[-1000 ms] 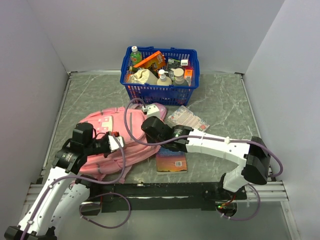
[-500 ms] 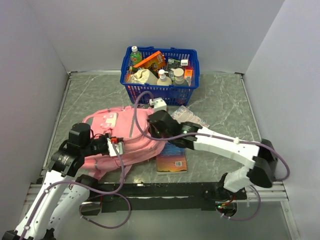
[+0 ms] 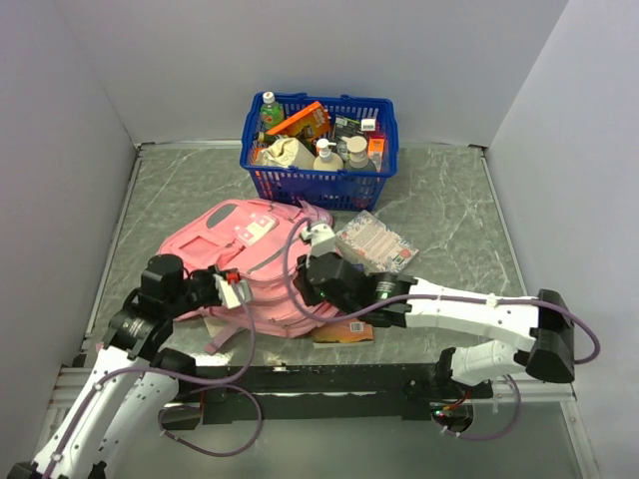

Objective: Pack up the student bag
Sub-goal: Zip the student bag at the center of the board.

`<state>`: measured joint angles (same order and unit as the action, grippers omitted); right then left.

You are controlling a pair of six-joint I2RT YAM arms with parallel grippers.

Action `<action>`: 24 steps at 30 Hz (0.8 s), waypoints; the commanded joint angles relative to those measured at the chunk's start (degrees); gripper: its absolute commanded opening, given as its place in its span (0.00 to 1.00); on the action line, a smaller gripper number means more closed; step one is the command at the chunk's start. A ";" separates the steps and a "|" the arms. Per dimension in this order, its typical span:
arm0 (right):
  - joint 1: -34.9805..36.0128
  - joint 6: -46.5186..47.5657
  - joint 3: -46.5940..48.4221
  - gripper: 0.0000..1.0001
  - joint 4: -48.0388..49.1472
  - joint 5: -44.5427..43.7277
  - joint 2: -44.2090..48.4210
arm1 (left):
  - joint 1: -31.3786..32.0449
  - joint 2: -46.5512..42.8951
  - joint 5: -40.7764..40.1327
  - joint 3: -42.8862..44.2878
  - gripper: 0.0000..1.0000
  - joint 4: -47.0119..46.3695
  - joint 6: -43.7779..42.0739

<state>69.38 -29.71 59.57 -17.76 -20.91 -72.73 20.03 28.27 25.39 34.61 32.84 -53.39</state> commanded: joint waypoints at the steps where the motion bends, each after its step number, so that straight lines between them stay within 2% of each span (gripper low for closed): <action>1: 4.70 -1.22 0.81 0.00 -2.90 -2.57 -2.84 | -2.54 7.39 -17.22 3.60 0.08 -3.49 8.80; 2: 5.14 -1.83 0.46 0.00 -2.29 -2.13 -3.47 | -3.41 8.28 -15.91 4.67 0.11 -2.61 9.69; 3: 5.41 -2.88 0.11 0.00 -0.80 -0.73 -3.91 | -3.94 8.99 -8.50 5.98 0.17 2.70 9.88; 5: 5.59 -3.51 -0.95 0.00 0.35 0.07 -4.96 | -5.17 8.21 2.51 10.99 0.29 10.89 4.37; 6: 5.50 -3.51 -1.12 0.00 0.79 0.60 -5.23 | -5.18 6.11 12.13 11.87 0.57 17.72 1.56; 7: 5.50 -3.25 -1.12 0.00 1.40 0.69 -5.49 | -5.18 4.70 15.10 12.06 0.66 18.65 -1.34; 8: 5.50 -3.07 -1.12 0.00 1.67 1.04 -5.67 | -5.18 3.21 17.22 11.89 0.71 18.75 -1.37; 9: 5.41 -2.37 -1.04 0.00 2.02 1.74 -5.58 | -5.09 1.28 19.59 11.80 0.81 18.75 -1.46; 11: 5.41 -1.49 -0.86 0.00 3.25 2.18 -5.41 | -5.09 0.91 21.62 12.67 0.87 20.41 -1.89; 15: 5.23 -0.87 -0.16 0.00 4.66 4.03 -5.93 | -5.09 5.12 26.63 15.05 0.94 22.97 0.47; 17: 4.71 -1.22 -0.24 0.00 5.62 5.34 -6.28 | -5.00 6.26 29.62 14.44 0.91 22.45 0.30; 21: 3.65 -1.92 -0.94 0.00 6.59 7.28 -6.11 | -3.16 5.66 27.36 8.39 0.83 11.04 8.28; 24: 2.60 -1.84 -2.17 0.00 8.08 9.04 -5.41 | 1.40 6.00 22.44 5.13 0.77 3.56 13.04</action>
<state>72.84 -31.03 58.02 -15.00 -15.70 -79.11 17.08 34.22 49.34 43.13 47.22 -47.09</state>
